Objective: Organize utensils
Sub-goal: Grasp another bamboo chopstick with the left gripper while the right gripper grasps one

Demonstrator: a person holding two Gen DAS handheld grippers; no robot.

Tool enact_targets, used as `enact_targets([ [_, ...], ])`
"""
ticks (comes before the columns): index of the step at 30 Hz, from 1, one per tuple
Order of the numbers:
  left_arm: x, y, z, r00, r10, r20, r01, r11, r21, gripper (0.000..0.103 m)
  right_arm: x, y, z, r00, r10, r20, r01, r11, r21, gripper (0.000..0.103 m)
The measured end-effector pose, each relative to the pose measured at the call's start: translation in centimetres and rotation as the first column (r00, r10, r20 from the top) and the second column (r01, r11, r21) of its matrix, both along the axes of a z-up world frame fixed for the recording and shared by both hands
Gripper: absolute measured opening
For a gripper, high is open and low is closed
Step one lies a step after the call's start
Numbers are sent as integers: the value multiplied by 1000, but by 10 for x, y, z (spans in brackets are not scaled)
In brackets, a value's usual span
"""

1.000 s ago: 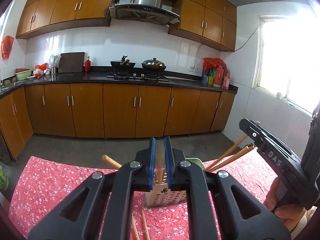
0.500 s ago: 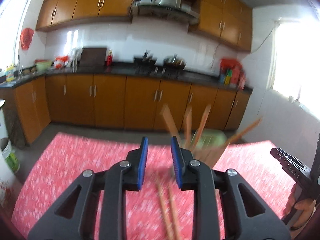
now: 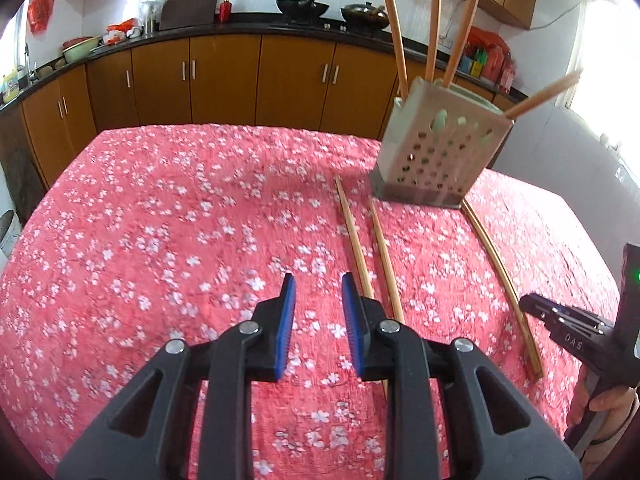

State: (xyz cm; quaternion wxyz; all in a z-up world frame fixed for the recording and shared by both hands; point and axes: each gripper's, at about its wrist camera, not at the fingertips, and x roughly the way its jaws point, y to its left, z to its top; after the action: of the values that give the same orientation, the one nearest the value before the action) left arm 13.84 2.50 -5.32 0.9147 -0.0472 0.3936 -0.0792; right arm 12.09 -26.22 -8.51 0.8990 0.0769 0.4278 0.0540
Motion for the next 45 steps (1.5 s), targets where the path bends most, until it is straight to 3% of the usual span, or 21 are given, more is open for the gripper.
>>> enact_targets([
  [7, -2, -16, -8, 999, -43, -28, 43, 999, 0, 24, 3, -1, -5, 1000, -9, -10, 8, 998, -57, 15],
  [9, 0, -21, -11, 997, -63, -44, 63, 998, -7, 23, 2, -3, -5, 999, -35, -4, 34, 994, -104, 8],
  [13, 1, -34, -19, 991, -111, -74, 110, 994, -16, 15, 6, -20, -6, 994, -107, -11, 107, 993, -54, 8],
  [21, 5, -53, -32, 984, -146, -107, 149, 989, 20, 11, 6, -23, -7, 995, -95, -3, 94, 994, -61, 8],
  [30, 14, -46, -36, 991, -77, -105, 85, 993, 75, 8, 3, -21, -4, 997, -76, -3, 75, 995, -66, 8],
  [45, 48, 25, -35, 992, 94, -88, -85, 991, 100, 9, 38, -41, -5, 991, -137, 7, 137, 986, -93, 8],
])
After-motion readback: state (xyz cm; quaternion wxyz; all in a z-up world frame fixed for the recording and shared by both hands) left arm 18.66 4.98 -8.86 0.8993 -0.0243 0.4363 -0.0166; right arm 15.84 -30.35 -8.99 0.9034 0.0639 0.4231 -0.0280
